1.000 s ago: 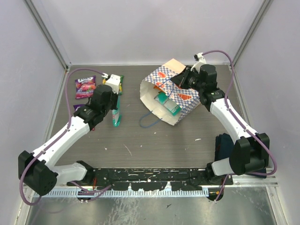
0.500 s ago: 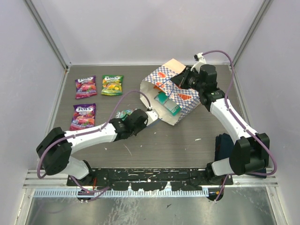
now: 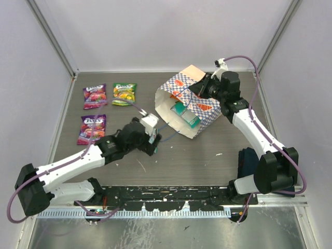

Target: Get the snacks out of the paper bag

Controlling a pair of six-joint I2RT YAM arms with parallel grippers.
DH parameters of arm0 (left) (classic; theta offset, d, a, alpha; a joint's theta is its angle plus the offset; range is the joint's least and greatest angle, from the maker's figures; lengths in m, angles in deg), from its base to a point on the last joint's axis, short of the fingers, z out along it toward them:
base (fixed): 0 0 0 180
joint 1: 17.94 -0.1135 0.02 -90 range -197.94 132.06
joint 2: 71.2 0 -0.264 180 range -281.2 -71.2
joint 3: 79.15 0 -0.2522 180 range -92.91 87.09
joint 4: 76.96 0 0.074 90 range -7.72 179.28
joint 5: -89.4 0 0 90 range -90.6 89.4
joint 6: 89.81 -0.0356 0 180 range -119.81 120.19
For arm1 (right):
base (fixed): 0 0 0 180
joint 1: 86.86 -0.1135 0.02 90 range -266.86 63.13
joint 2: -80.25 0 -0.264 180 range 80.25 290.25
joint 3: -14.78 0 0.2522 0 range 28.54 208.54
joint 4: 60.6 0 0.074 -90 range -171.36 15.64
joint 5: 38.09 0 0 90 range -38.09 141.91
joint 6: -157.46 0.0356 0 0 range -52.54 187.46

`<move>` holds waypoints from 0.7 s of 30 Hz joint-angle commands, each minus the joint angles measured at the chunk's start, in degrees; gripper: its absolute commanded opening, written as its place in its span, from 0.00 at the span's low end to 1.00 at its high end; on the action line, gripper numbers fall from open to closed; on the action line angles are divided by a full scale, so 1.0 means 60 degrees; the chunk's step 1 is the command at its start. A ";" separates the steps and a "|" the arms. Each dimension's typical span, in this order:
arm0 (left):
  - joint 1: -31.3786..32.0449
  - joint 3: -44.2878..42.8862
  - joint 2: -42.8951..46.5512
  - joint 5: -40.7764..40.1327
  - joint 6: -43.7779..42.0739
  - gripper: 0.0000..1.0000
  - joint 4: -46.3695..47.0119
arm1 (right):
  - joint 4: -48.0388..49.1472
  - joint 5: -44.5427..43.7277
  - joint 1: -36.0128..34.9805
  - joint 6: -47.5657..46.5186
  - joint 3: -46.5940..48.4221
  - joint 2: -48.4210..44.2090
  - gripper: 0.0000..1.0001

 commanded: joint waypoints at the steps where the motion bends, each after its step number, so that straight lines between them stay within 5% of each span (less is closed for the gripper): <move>1: -0.1600 -0.0069 0.0594 -0.0598 0.3487 0.98 0.0163 | 0.0491 0.0024 0.0034 0.0025 0.0192 -0.0159 0.01; 4: -0.1944 0.0224 0.0708 -0.1107 0.5590 0.98 -0.0127 | 0.0418 -0.0009 0.0039 0.0029 0.0213 -0.0162 0.01; 10: -0.2001 0.1597 0.0267 -0.1492 0.7444 0.98 0.1050 | 0.0076 -0.0219 0.0042 -0.0028 0.0334 -0.0147 0.01; 21: -0.3065 0.1137 -0.2819 -0.0497 0.7504 0.98 0.2297 | 0.0199 0.0745 0.1281 0.0535 -0.0043 -0.0319 0.01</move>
